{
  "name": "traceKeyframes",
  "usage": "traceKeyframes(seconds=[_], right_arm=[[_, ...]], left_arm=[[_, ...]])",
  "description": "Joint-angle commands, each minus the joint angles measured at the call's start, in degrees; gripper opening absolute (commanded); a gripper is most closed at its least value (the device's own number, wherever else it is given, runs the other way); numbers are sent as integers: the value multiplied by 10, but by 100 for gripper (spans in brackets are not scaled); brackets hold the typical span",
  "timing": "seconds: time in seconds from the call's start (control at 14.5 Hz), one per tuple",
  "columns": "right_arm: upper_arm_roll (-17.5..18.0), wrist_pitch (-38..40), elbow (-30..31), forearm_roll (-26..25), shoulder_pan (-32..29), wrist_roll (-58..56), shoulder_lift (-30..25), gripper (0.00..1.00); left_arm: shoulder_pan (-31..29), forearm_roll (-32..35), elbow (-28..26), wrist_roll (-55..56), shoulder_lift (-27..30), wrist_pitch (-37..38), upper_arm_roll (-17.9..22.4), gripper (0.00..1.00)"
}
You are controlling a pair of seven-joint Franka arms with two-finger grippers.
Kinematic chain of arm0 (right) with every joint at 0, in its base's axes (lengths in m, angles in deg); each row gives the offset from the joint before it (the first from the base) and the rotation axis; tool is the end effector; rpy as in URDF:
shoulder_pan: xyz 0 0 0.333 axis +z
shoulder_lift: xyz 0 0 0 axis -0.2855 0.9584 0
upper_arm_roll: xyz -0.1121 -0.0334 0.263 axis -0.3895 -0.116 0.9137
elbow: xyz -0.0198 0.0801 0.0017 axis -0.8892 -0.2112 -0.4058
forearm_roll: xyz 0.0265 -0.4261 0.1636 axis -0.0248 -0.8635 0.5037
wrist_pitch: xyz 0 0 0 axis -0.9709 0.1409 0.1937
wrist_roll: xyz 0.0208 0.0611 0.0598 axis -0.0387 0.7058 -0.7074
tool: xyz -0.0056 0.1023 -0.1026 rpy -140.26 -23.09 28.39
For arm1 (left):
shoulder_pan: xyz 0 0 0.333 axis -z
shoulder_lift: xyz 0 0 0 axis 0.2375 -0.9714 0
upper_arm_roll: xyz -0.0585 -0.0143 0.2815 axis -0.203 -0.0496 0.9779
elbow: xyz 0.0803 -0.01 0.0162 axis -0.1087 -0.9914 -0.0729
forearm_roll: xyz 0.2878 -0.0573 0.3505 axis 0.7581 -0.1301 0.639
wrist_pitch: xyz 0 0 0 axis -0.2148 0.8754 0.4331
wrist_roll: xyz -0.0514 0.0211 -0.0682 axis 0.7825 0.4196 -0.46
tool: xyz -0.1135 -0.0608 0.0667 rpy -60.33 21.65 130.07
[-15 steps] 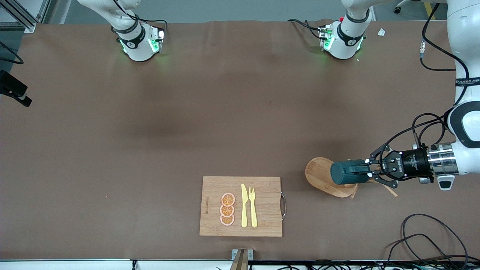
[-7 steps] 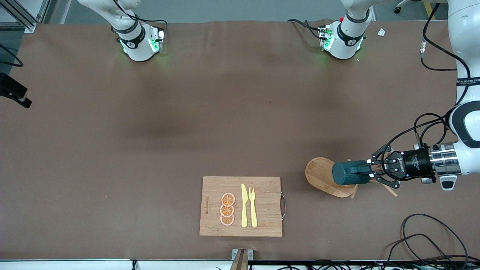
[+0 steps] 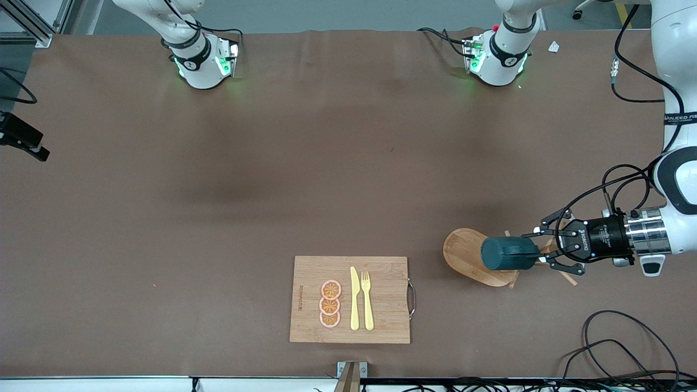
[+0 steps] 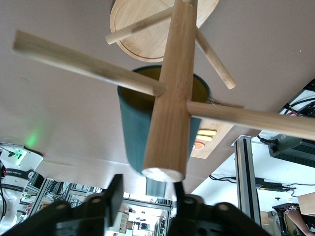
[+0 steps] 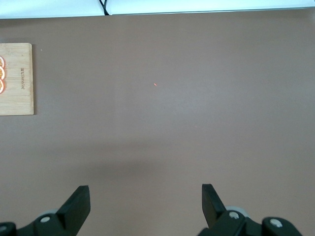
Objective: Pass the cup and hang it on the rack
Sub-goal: 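Open the left gripper and pull it away from the mug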
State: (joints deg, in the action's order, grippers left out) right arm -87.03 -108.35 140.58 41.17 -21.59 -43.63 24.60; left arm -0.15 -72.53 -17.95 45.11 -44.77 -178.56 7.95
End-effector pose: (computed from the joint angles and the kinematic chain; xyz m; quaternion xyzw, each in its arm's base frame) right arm 0.6314 -0.0546 0.6010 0.9979 -0.0152 0.0623 0.0028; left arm 0.7522 -0.0413 0.3296 0.5964 0.6862 -0.3177 0.2692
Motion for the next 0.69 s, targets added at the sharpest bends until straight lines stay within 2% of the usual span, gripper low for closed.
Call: traceKeyframes(seconds=[0.0, 0.07, 0.28, 0.48, 0.62], right_arm=[[5, 1, -2, -1, -8, 1, 0, 100], [5, 1, -2, -1, -7, 1, 0, 100], [5, 1, -2, -1, -7, 2, 0, 100], [5, 2, -2, -1, -8, 1, -1, 100], [5, 1, -2, -1, -7, 2, -1, 100]], left_arm=[[1, 9, 7, 14, 6, 0, -4, 95], [3, 10, 7, 14, 11, 0, -4, 99], [5, 26, 21, 27, 29, 8, -6, 99], [17, 90, 57, 47, 54, 44, -15, 100], [27, 126, 58, 42, 84, 45, -17, 100]])
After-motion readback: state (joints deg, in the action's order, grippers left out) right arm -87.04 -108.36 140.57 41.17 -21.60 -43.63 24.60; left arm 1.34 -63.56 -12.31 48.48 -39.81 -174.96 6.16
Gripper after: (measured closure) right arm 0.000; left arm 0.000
